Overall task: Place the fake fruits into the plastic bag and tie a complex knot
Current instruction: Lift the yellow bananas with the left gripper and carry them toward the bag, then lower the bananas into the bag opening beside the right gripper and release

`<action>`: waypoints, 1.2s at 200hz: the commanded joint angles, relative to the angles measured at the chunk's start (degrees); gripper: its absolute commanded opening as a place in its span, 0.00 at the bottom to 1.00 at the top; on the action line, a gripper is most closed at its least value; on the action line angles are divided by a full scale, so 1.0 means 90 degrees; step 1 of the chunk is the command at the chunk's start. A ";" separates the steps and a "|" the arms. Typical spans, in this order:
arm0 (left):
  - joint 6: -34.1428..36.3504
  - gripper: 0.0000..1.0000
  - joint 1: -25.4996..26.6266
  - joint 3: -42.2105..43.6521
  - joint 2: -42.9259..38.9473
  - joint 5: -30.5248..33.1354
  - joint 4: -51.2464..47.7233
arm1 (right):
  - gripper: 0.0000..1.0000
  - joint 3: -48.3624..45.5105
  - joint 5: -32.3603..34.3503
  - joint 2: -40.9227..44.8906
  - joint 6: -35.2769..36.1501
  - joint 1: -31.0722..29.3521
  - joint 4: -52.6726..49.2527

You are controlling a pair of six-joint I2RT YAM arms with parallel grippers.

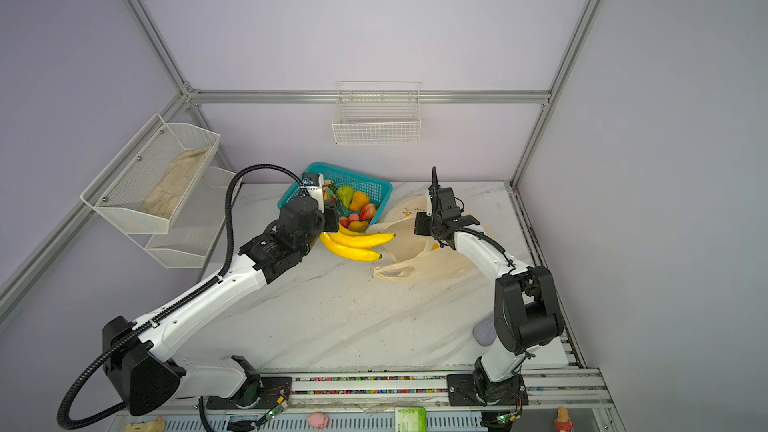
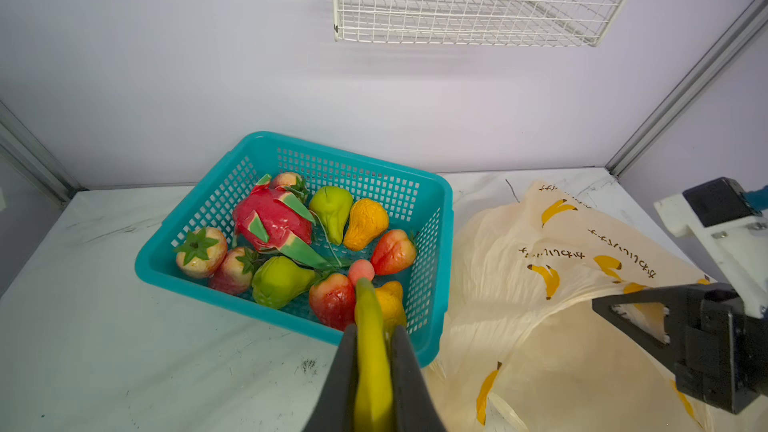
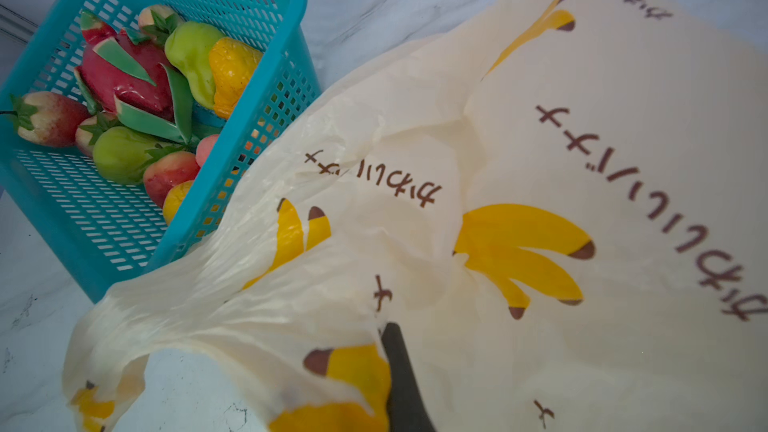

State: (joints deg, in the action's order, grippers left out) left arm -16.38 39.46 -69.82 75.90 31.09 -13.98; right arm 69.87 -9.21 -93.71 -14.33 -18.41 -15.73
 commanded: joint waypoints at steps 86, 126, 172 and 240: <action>0.1842 0.00 0.0743 -0.0693 0.1258 0.1943 0.0538 | 0.00 -0.0103 -0.0225 0.0413 -0.0516 -0.0418 -0.0207; 0.2023 0.00 0.0895 -0.1191 0.1820 0.1953 0.0618 | 0.00 -0.0153 -0.0562 0.0341 -0.0682 -0.0474 -0.0050; 0.2115 0.00 0.1011 -0.1724 0.2317 0.1881 0.0697 | 0.00 -0.0224 -0.1073 0.0314 -0.1048 -0.0491 0.0235; 0.2096 0.00 0.1229 -0.1989 0.2709 0.1871 0.1130 | 0.00 -0.0492 -0.1799 0.0527 -0.2001 -0.0493 0.0935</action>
State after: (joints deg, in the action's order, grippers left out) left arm 2.20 49.56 -82.50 100.09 46.83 -9.04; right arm 67.29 -21.58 -91.39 -26.59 -22.57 -11.92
